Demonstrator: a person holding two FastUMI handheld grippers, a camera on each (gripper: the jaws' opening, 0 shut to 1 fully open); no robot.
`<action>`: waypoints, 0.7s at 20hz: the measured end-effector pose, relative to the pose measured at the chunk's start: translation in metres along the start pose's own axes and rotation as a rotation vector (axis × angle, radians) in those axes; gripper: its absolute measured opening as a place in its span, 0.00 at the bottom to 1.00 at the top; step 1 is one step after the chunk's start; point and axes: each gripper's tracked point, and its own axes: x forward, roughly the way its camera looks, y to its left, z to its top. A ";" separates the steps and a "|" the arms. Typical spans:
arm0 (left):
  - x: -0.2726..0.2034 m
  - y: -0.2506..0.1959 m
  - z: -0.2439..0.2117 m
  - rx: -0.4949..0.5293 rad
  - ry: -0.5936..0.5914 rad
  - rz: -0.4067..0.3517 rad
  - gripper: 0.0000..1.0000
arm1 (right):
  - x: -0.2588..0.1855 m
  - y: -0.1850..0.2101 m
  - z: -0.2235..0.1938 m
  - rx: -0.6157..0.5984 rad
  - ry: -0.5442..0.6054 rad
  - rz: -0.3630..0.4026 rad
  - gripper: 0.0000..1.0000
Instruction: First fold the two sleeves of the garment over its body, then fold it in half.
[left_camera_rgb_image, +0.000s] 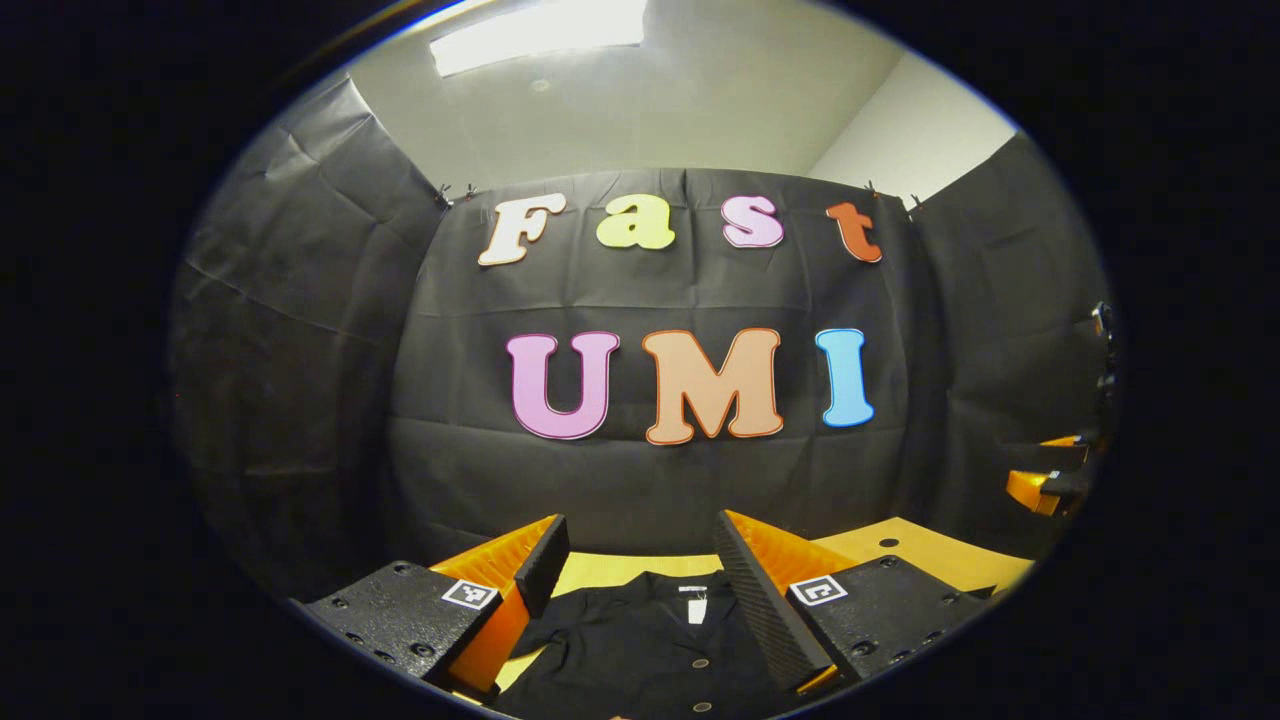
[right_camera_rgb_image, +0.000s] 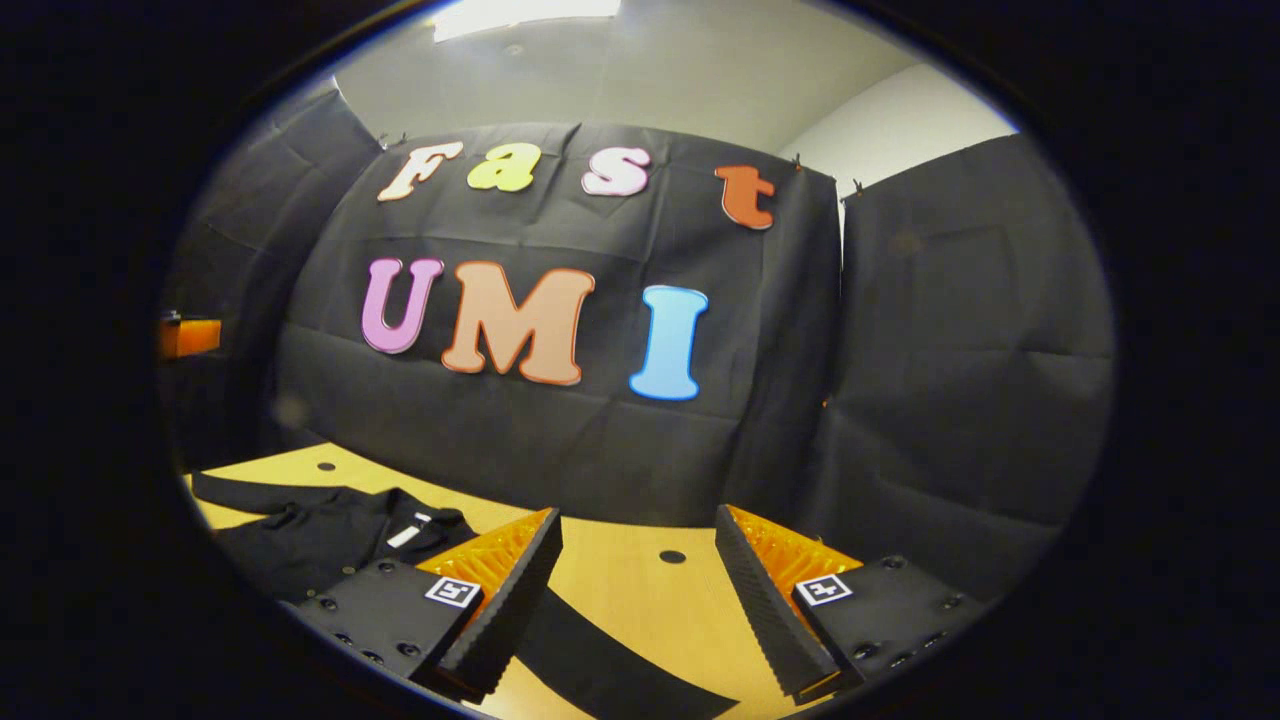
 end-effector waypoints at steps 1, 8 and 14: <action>0.000 -0.004 0.000 0.005 0.002 0.003 0.90 | 0.004 -0.005 -0.013 -0.009 0.030 0.010 0.99; 0.006 -0.040 0.004 0.051 0.003 0.006 0.90 | 0.013 -0.028 -0.111 -0.062 0.256 0.087 0.98; 0.003 -0.063 -0.005 0.049 0.036 0.025 0.93 | 0.015 -0.056 -0.190 -0.092 0.456 0.118 0.98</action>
